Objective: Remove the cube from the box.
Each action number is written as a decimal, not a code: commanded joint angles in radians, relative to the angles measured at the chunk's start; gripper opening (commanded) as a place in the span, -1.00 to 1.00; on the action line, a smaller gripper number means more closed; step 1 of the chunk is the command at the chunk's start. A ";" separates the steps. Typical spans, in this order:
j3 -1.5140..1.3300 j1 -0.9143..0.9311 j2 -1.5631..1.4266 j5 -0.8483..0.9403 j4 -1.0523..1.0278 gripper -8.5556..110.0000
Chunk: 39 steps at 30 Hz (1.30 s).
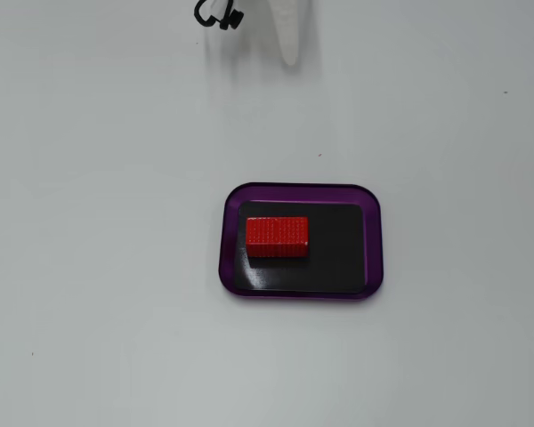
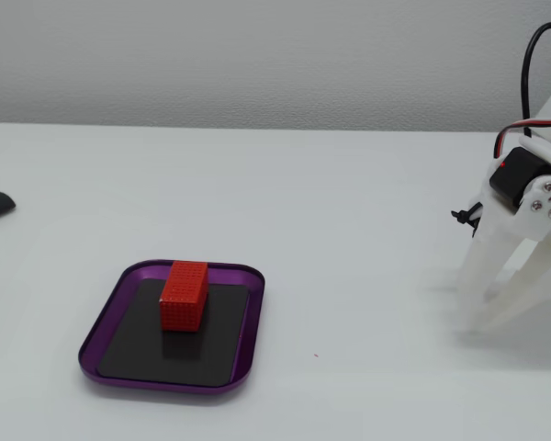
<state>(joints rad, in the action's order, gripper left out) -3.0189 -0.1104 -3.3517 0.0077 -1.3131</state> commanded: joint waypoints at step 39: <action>0.922 0.308 1.172 0.046 0.284 -0.86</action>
<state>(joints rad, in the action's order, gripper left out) -2.3577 0.2040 -2.4498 0.0491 -0.9817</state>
